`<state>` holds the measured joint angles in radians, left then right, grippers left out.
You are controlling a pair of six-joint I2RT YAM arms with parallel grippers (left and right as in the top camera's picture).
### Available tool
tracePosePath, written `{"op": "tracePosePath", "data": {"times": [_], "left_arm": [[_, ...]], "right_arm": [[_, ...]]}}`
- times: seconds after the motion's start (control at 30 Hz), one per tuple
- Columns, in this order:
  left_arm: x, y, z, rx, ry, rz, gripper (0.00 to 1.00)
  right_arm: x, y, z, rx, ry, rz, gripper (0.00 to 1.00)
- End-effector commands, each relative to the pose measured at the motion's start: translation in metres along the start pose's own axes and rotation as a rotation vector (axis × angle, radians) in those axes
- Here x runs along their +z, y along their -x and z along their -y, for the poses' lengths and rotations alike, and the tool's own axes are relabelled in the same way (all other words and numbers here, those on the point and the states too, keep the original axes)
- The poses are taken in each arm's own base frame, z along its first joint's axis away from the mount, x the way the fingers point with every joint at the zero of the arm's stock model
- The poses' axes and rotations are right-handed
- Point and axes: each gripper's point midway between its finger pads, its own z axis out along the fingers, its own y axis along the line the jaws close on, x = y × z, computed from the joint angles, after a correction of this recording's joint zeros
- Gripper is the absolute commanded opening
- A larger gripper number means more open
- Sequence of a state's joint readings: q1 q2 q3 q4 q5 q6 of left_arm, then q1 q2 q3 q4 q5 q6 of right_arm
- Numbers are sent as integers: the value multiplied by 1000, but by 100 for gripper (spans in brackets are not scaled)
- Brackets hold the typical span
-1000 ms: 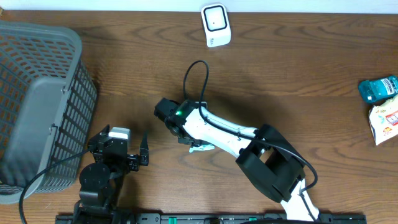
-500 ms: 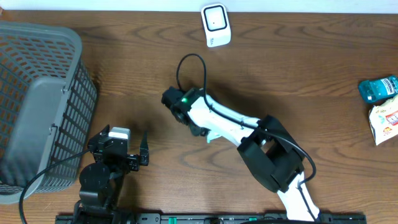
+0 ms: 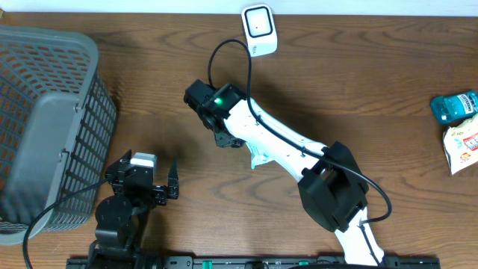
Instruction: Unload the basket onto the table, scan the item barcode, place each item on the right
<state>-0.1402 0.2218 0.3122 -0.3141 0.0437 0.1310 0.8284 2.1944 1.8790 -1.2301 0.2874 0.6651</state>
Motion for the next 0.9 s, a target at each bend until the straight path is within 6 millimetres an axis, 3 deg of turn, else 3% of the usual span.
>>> {"op": "tracePosePath", "data": {"times": [0.0, 0.17, 0.23, 0.33, 0.47, 0.7, 0.77, 0.87], "left_arm": [[0, 0, 0, -1, -1, 1, 98], [0, 0, 0, -1, -1, 1, 98], [0, 0, 0, -1, -1, 2, 98], [0, 0, 0, -1, -1, 2, 98], [0, 0, 0, -1, -1, 2, 98], [0, 0, 0, -1, -1, 2, 98], [0, 0, 0, -1, -1, 2, 98], [0, 0, 0, -1, -1, 1, 98]], "right_arm": [[20, -14, 13, 105, -45, -37, 1], [63, -44, 33, 179, -109, -122, 1], [73, -56, 44, 196, -137, -161, 1], [76, -58, 47, 167, -123, -188, 1], [56, -41, 45, 121, -78, -152, 1], [-10, -19, 55, 146, -5, -49, 1], [-17, -16, 59, 160, -8, -20, 1], [-14, -13, 69, 189, -62, 7, 3]]}}
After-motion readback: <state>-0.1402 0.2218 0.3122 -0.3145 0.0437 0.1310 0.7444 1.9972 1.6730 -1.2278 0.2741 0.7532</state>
